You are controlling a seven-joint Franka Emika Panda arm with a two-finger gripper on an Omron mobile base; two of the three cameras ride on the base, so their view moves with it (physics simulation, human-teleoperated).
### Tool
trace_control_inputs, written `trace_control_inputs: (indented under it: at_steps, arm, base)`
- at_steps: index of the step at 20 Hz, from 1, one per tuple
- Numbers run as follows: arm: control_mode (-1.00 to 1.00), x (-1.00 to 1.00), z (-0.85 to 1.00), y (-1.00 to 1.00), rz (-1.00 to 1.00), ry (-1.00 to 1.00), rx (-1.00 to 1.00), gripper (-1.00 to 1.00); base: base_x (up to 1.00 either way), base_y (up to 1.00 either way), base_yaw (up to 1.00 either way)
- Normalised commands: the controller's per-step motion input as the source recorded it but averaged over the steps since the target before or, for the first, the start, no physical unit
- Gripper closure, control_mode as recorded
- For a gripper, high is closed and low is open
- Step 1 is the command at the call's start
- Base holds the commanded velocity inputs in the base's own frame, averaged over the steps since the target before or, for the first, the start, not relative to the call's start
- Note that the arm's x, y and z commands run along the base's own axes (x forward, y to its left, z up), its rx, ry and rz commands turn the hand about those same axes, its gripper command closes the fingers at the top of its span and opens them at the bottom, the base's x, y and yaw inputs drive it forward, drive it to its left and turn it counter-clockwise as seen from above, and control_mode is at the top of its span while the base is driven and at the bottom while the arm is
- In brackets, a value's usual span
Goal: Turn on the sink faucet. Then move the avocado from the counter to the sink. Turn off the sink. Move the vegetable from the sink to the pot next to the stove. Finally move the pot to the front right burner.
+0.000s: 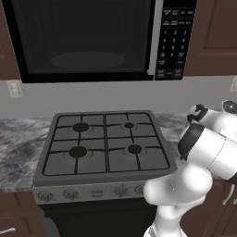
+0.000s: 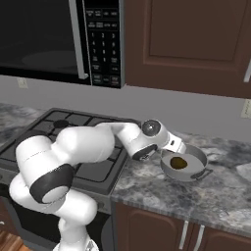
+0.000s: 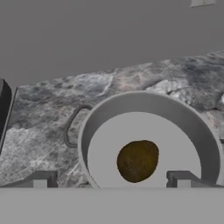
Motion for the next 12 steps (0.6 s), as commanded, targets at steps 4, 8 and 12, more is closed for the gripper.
trace_control_inputs:
  at_steps: [4, 8, 12]
  arm:
    - [-1.00, -0.35, 0.30, 0.24, 0.05, 0.18, -0.13, -1.00]
    - [-1.00, -0.50, 0.34, 0.17, 0.06, 0.21, -0.09, -1.00]
    - [-1.00, -0.52, 0.10, 0.26, 0.10, 0.19, -0.05, -1.00]
  base:
    - [0.00, 0.00, 0.00]
    - [0.00, 0.00, 0.00]
    - [0.00, 0.00, 0.00]
